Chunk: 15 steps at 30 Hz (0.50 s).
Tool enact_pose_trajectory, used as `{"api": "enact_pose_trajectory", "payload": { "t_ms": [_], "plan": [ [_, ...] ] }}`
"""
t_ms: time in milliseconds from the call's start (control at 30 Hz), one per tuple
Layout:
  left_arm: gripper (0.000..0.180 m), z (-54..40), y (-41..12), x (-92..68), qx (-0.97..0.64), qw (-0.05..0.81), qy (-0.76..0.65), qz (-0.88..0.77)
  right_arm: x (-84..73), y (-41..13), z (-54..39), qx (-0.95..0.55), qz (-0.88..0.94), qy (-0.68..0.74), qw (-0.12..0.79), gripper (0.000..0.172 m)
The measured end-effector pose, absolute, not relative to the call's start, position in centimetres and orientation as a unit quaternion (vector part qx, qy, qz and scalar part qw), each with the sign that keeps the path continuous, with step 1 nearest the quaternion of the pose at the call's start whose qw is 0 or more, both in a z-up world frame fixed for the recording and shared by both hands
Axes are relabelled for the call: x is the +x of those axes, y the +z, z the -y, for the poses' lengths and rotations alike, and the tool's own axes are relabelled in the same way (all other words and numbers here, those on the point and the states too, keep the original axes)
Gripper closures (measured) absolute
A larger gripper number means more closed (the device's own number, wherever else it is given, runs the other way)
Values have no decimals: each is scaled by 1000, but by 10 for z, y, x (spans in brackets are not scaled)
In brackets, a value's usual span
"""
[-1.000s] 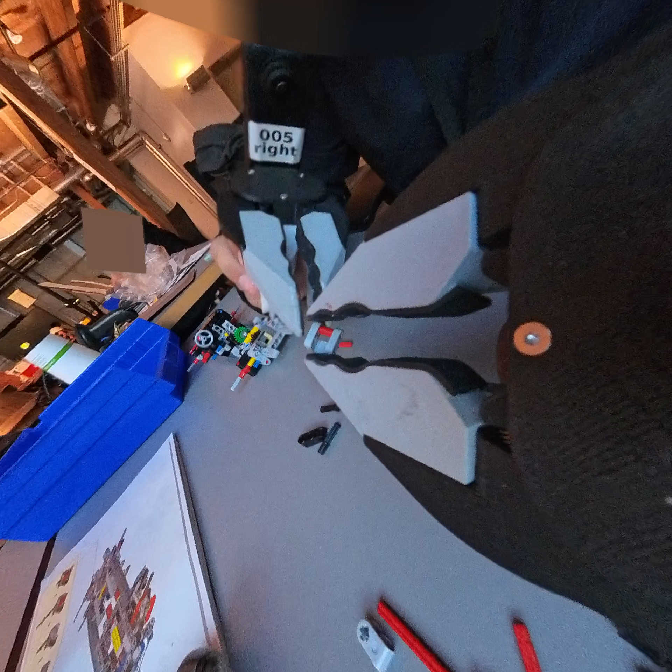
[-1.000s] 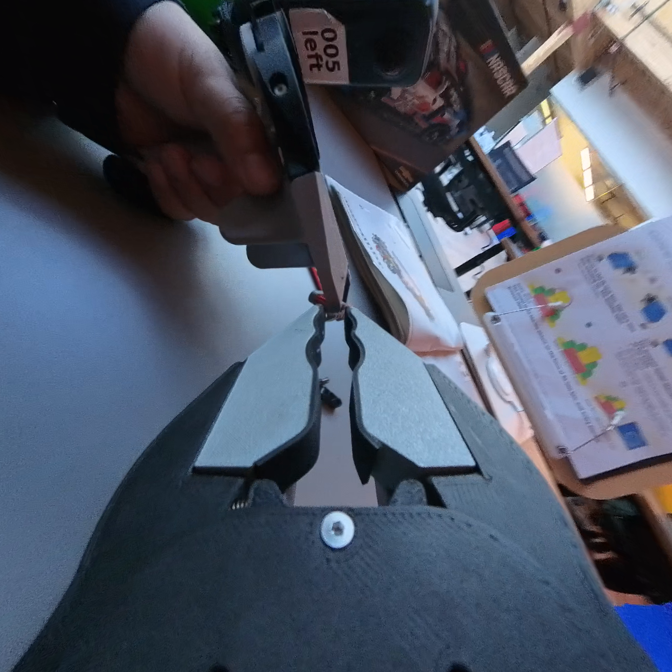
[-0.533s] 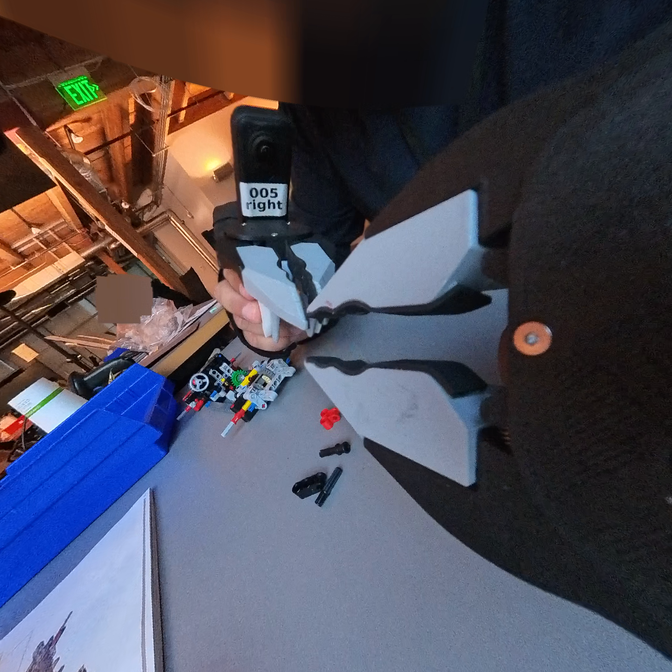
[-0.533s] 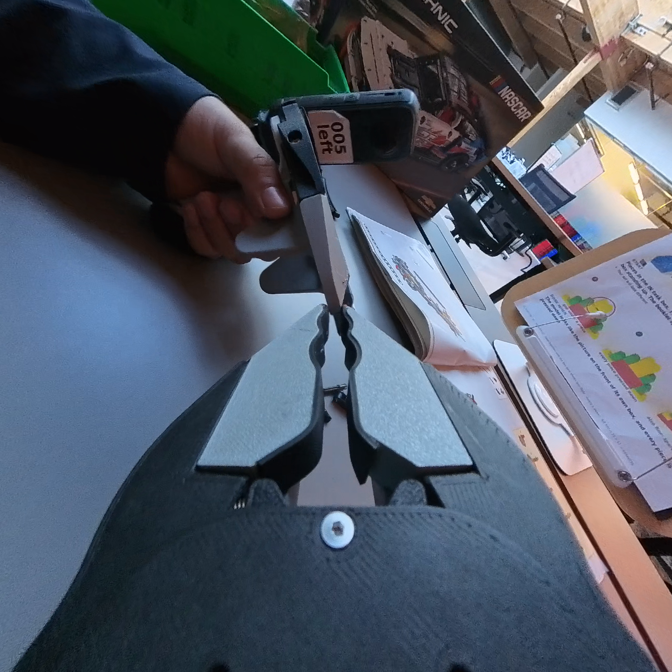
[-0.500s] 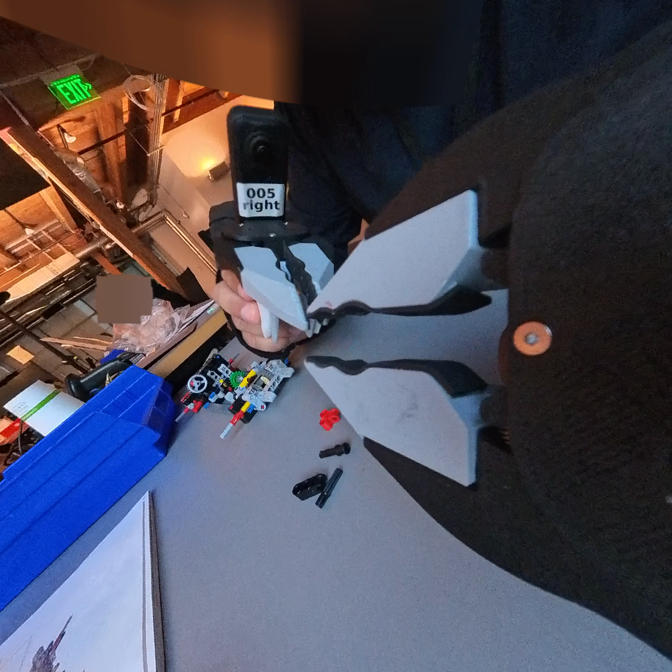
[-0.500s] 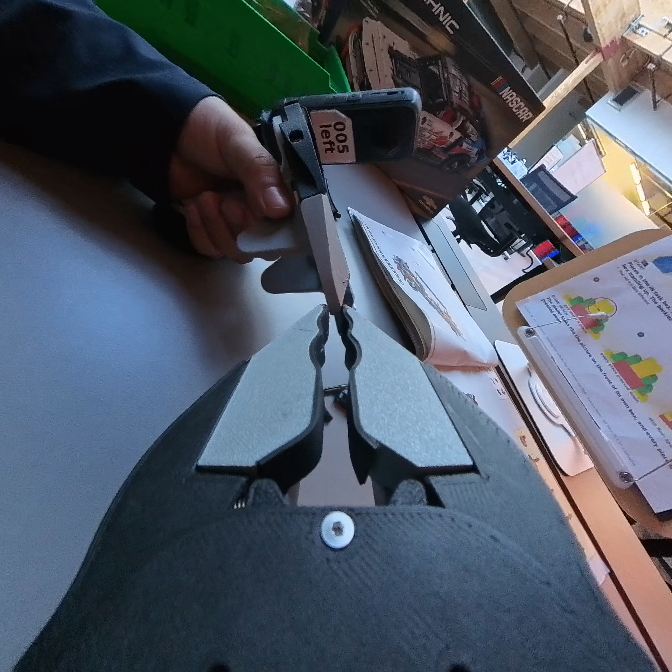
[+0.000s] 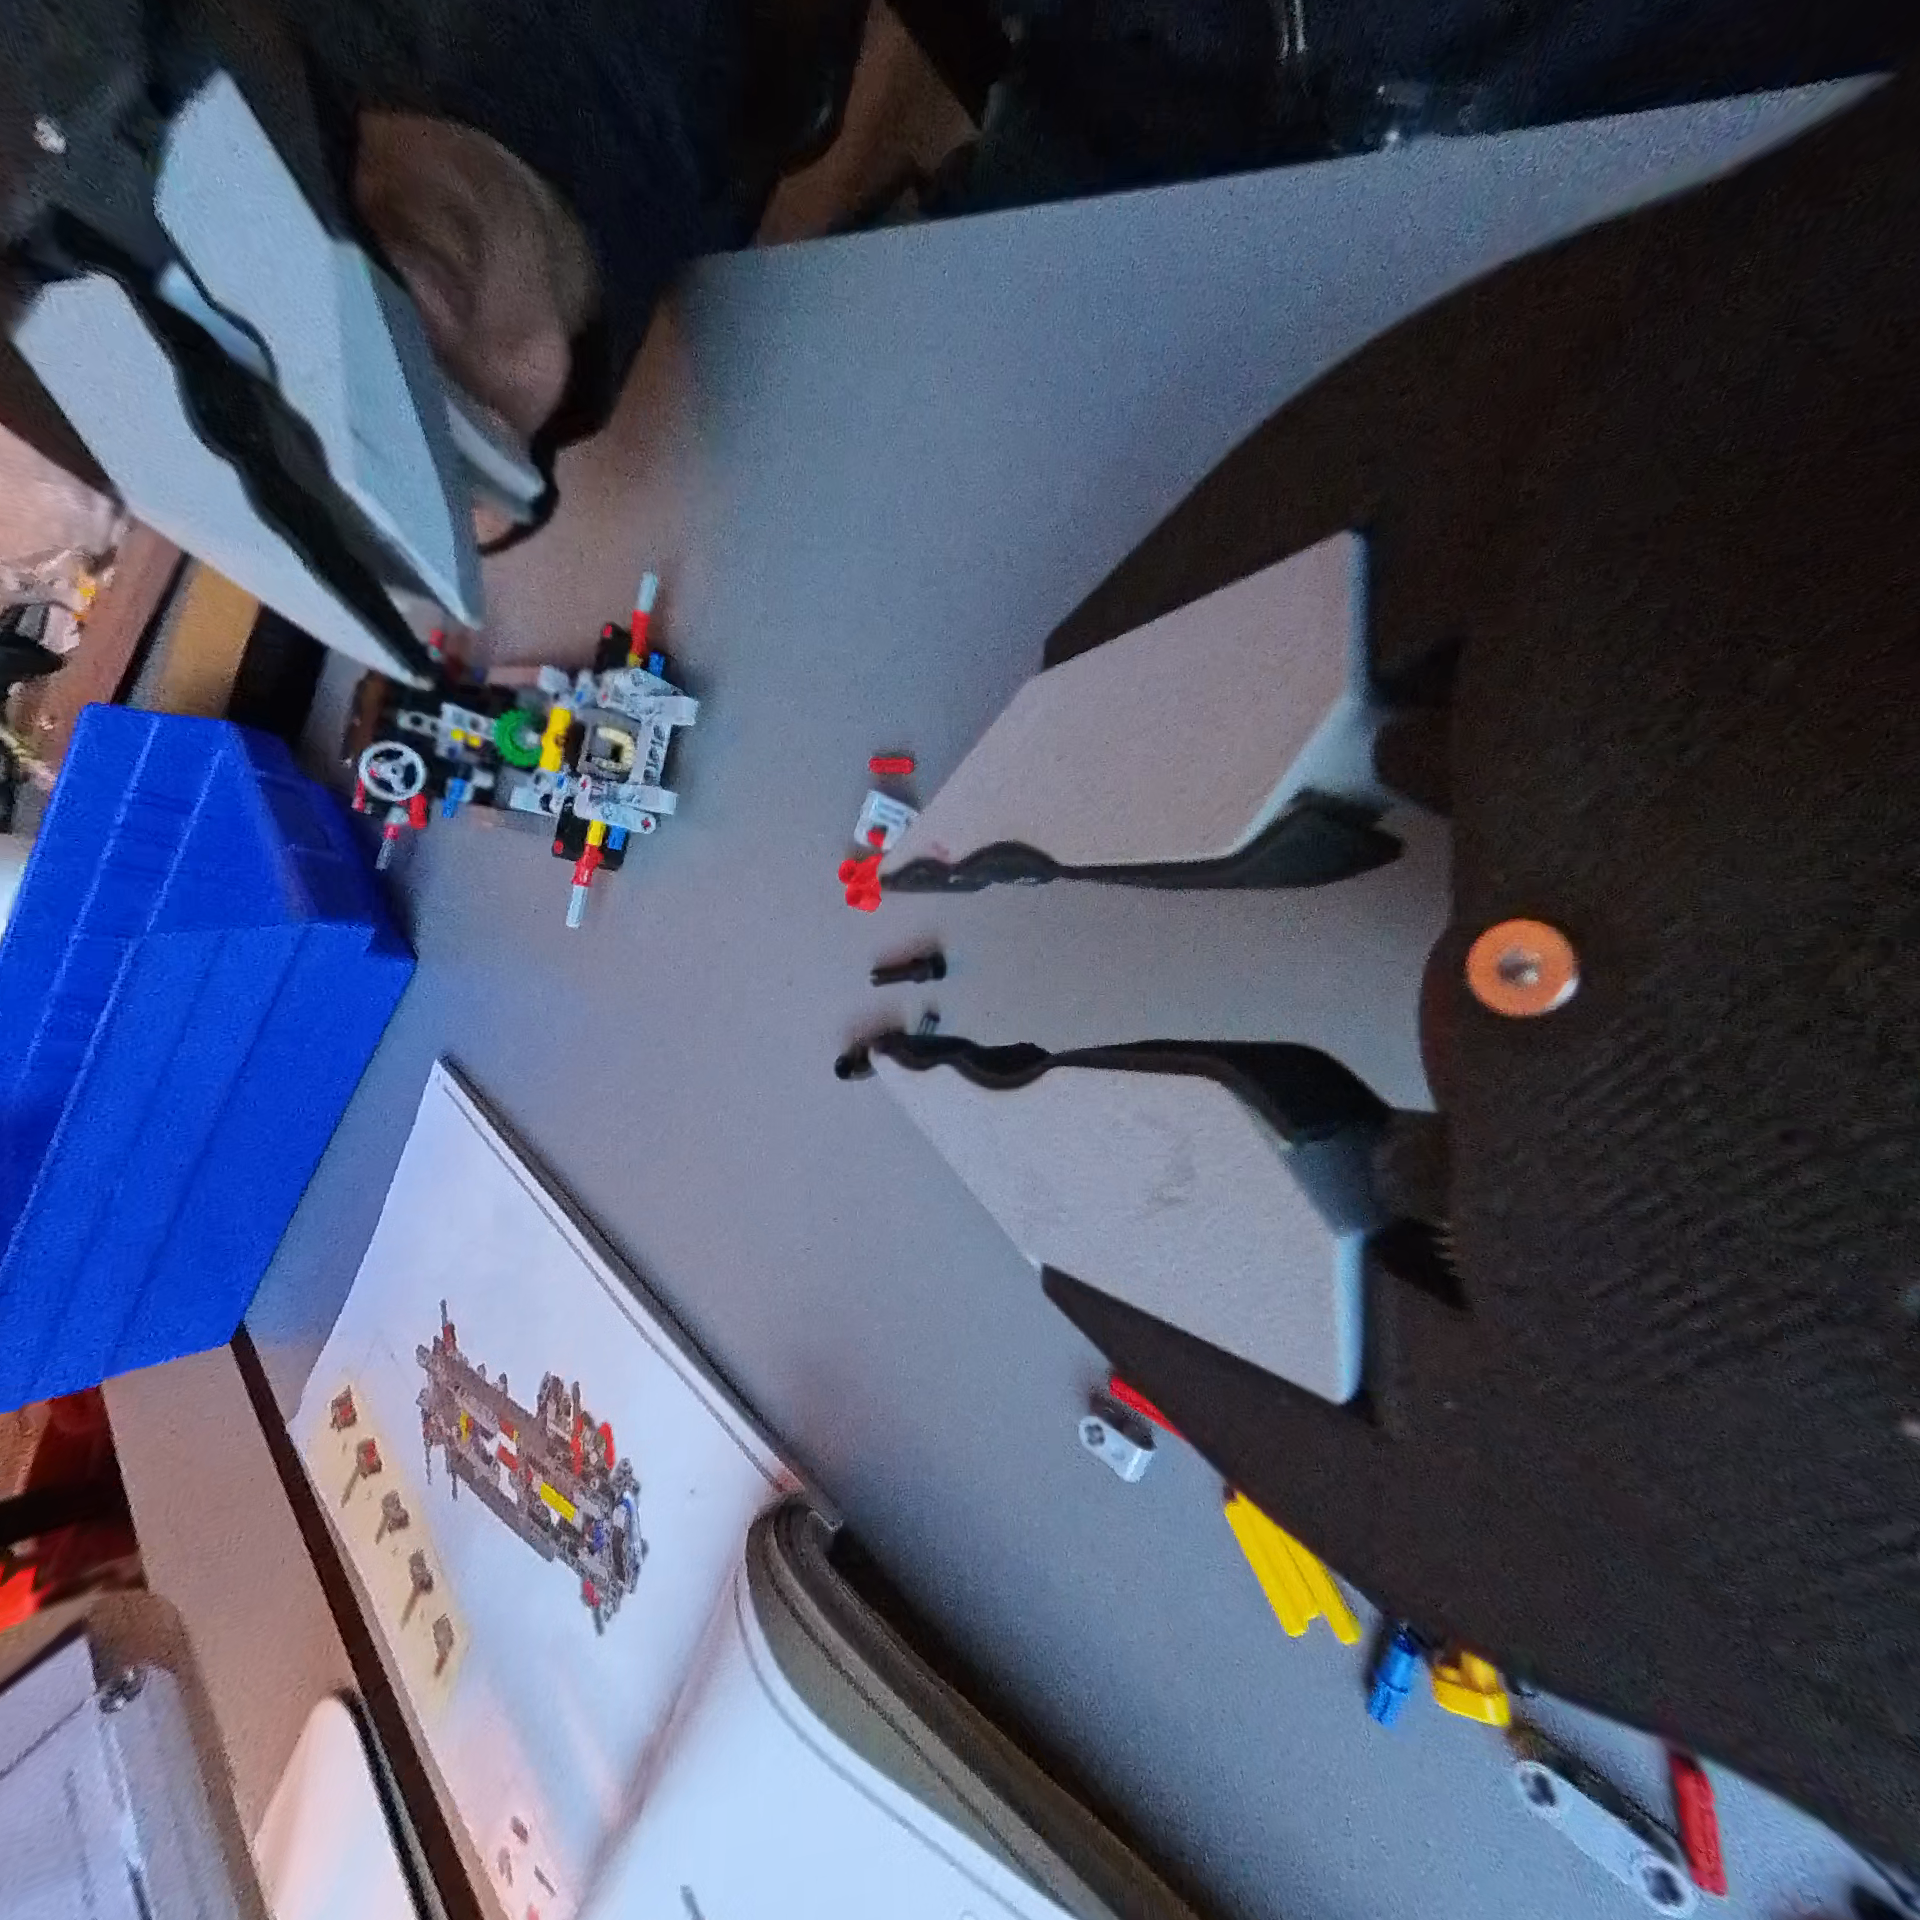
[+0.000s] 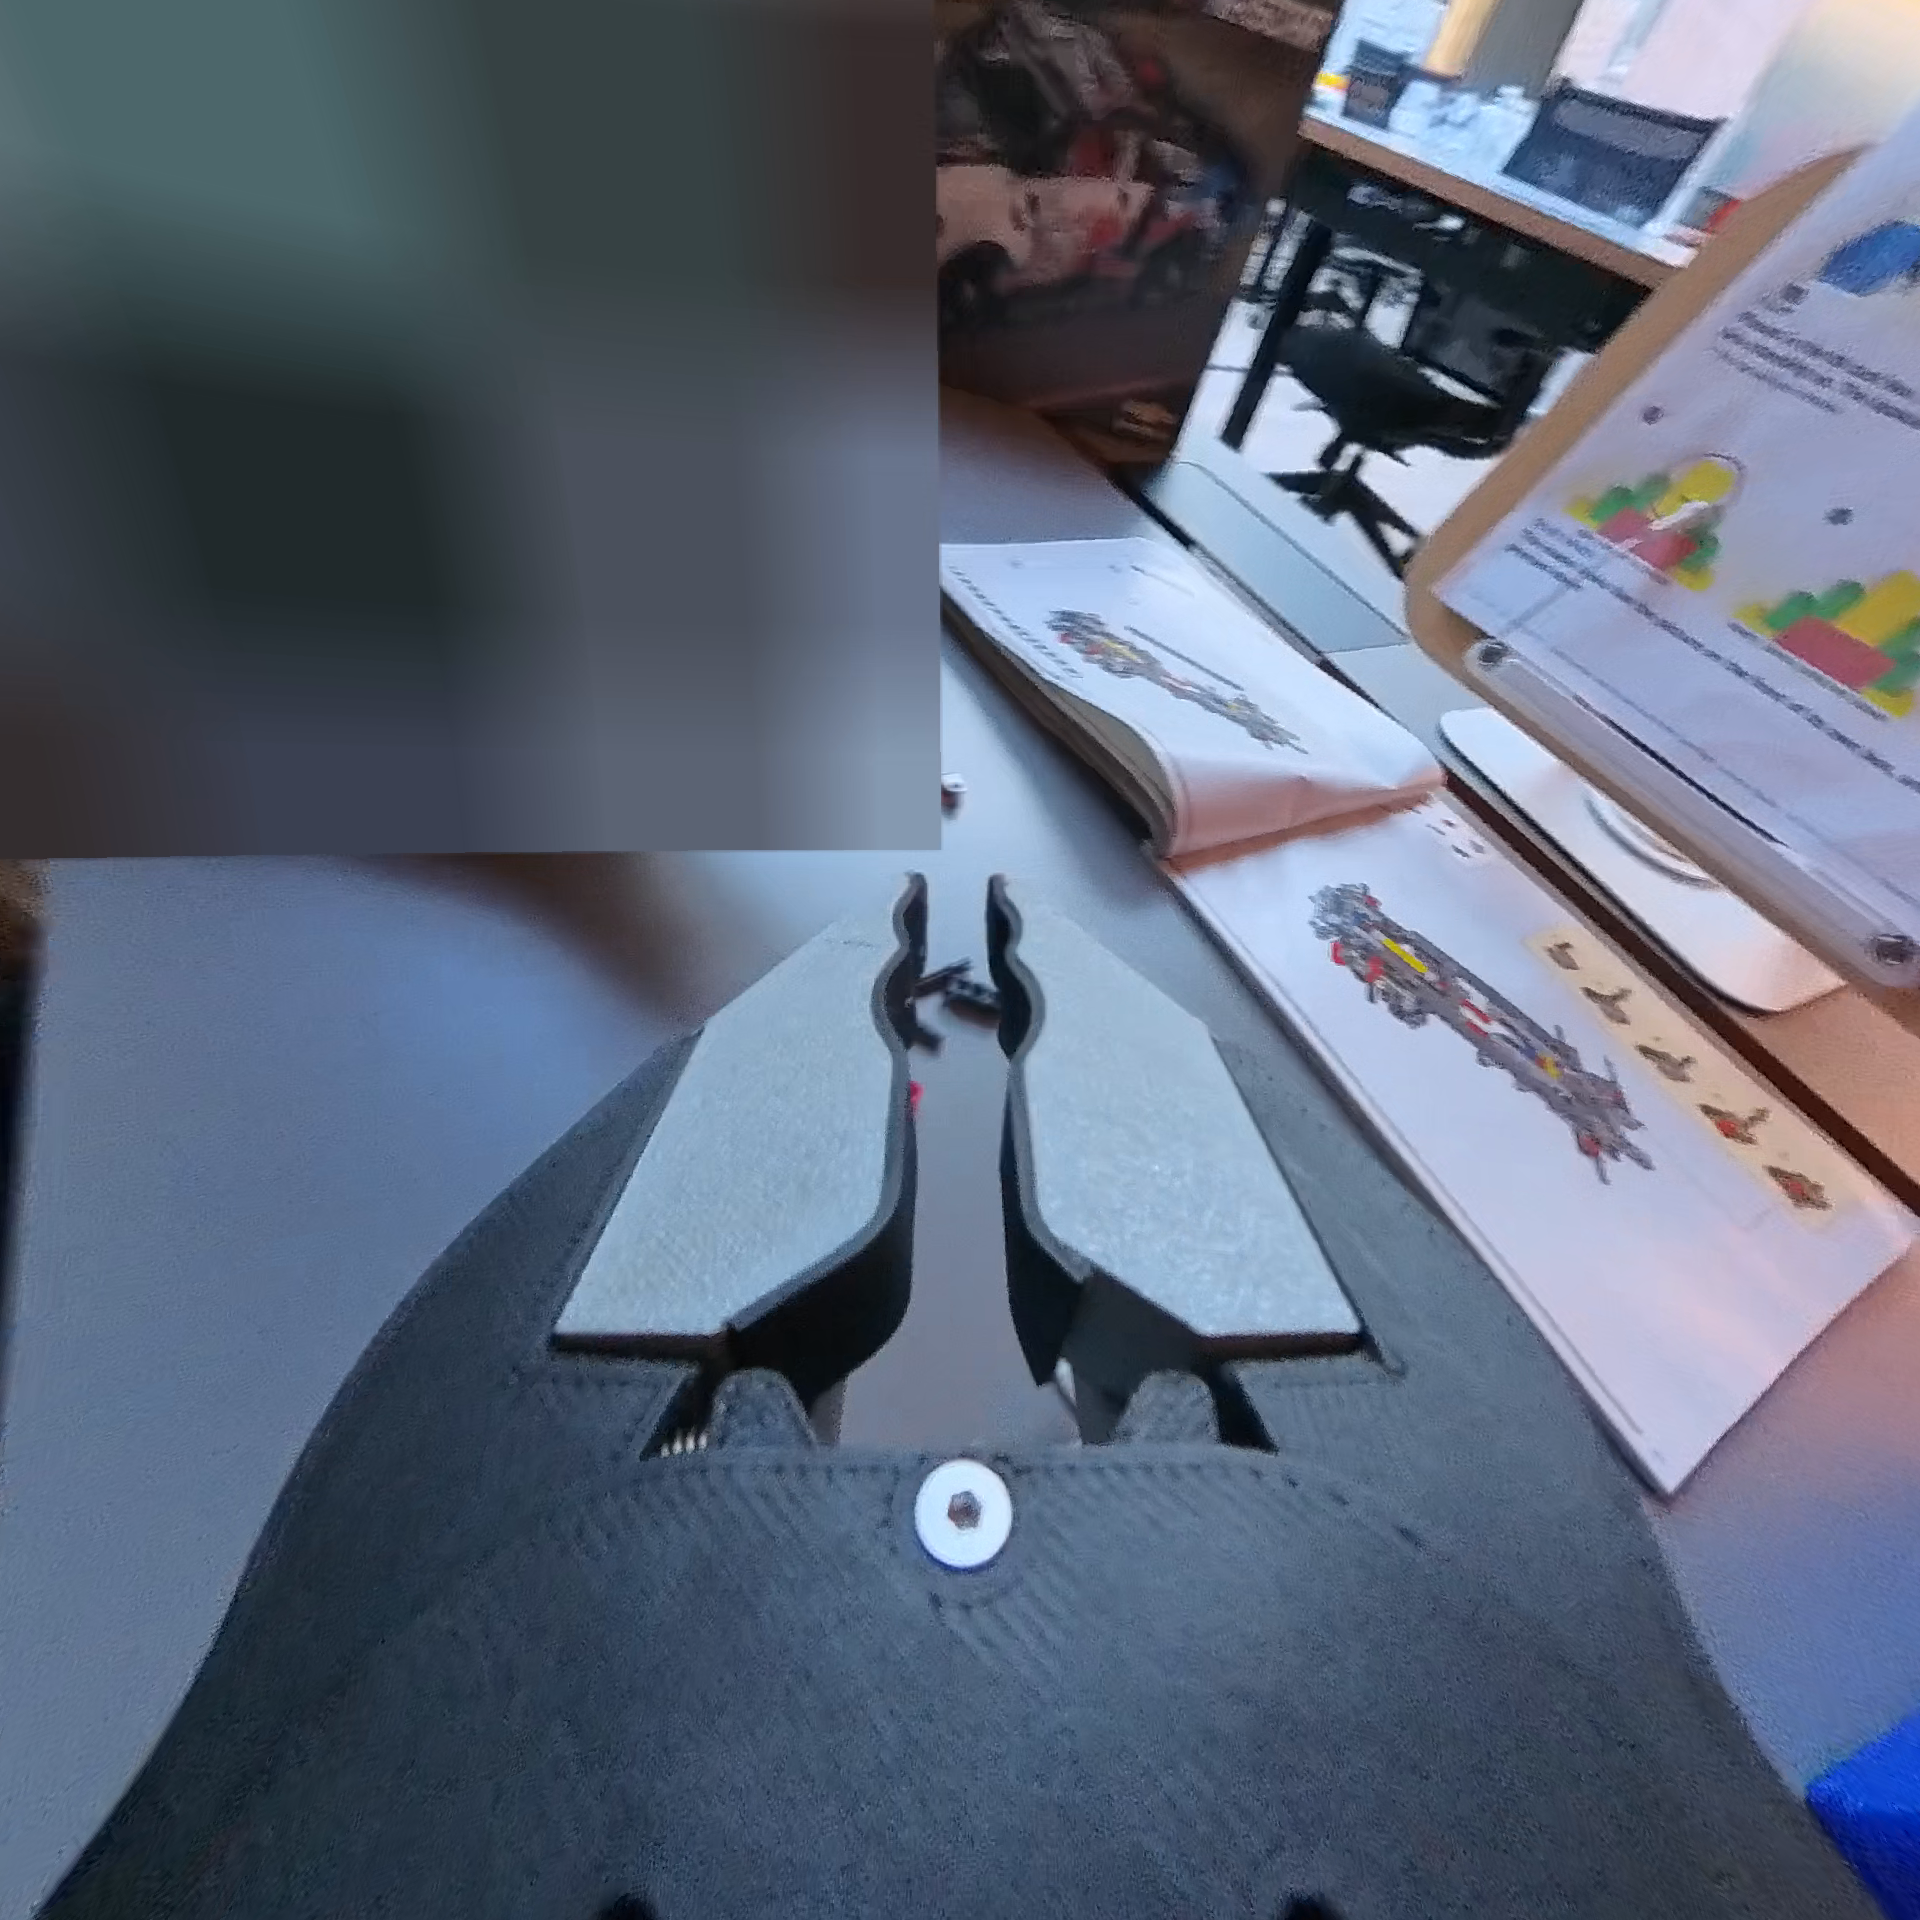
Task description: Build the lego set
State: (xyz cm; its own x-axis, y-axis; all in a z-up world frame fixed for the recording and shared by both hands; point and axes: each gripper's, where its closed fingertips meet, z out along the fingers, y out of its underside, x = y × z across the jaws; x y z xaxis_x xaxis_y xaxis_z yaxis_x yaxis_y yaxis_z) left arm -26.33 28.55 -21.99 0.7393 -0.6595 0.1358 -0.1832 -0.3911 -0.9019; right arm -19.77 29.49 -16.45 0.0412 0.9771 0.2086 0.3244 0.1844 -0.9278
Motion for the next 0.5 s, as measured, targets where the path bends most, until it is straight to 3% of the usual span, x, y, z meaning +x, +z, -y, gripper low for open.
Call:
{"api": "enact_pose_trajectory", "payload": {
  "t_ms": [67,233,433,500],
  "plan": [
    [155,-281,-227,-255,-801,471,-236,-285,-187,-173,-288,-561,622,309,450,169],
    [154,-269,-248,-237,-808,429,-232,-330,-183,-234,-271,-611,692,169,347,154],
    [156,-262,-273,-233,-820,387,-183,-381,-198,-279,-289,-577,743,74,330,152],
    [156,-260,-277,-233,-824,374,-181,-385,-203,-284,-289,-561,755,68,333,162]
  ]
}}
